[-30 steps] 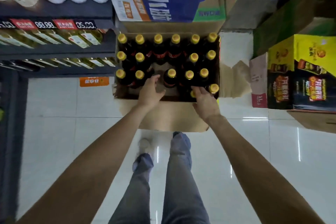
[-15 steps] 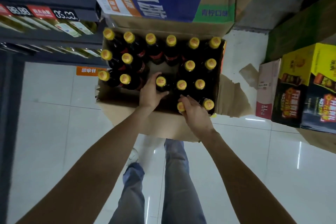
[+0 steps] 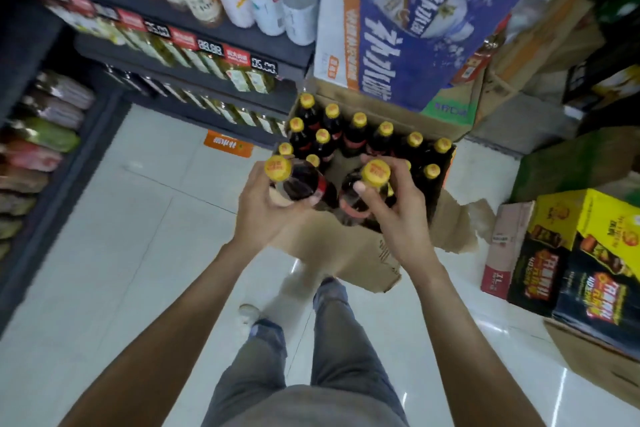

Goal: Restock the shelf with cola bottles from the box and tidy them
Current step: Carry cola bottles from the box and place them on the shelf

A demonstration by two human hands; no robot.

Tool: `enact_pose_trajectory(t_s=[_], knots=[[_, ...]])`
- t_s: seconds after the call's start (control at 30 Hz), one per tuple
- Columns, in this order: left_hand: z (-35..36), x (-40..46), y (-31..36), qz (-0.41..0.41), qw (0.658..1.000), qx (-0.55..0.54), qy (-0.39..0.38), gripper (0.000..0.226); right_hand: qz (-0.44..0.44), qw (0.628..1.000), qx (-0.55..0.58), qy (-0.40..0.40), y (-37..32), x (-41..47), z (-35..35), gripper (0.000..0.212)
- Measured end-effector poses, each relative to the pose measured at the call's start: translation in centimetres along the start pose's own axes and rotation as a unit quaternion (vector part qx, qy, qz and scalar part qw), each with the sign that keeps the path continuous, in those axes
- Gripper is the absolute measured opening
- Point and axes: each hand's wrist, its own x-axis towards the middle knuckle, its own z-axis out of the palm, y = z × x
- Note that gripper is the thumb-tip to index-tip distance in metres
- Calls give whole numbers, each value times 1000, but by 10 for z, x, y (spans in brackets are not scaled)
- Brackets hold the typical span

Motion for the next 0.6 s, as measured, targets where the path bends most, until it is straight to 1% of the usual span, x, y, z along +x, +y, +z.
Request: enact_pose_trajectory(t_s=[0.1,0.2,0.23,0.3,0.4,0.43,0.53,0.6], knots=[[-52,-31,3,-4,995,-79,60,62,-31,997,40,-52,-37,-1,35,21],[-106,-67,-2,-43,975,-156,150,67,-39,993,53,-102,-59,-6,86,15],[-126,-80,-6,-55,968,-173,176,67,-43,991,52,-116,-65,-9,108,14],[-168,-109,-19,-77,949,-206,227,67,-65,987,44,-139,-78,-20,156,21],[-231,-161,-48,-100,919,-246,293,76,-96,979,35,-177,-103,-47,235,22],[-251,-181,-58,-108,908,-255,314,72,-105,974,33,-197,-112,-59,263,20],[-310,-244,-87,-117,878,-270,377,42,-144,953,32,-267,-136,-98,348,17],[-347,-285,-105,-117,867,-258,410,35,-170,930,27,-324,-152,-127,404,20]])
